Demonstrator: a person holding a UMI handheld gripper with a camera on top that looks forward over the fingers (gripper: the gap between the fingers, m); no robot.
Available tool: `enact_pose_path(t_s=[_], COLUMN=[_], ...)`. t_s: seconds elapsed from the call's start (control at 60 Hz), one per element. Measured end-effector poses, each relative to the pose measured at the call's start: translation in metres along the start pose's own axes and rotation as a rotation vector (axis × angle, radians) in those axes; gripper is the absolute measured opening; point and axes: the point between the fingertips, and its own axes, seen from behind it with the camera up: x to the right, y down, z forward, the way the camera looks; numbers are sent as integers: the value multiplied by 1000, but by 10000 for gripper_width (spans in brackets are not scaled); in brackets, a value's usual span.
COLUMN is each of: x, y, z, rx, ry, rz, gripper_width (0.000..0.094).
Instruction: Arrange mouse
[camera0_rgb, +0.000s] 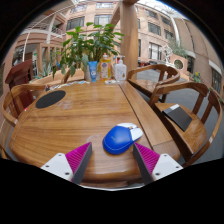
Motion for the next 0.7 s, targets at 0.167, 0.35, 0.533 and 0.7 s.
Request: enact_pose_path(t_s=[0.167,0.35,0.533,0.7], x=[2,1,0,10], y=[-24,-41,-45,-66], z=[36,59,60,59], rx=[10,30,48,60], ry=[7,31,42,95], rz=[14,13,18,20], gripper_width=[850,555,410,379])
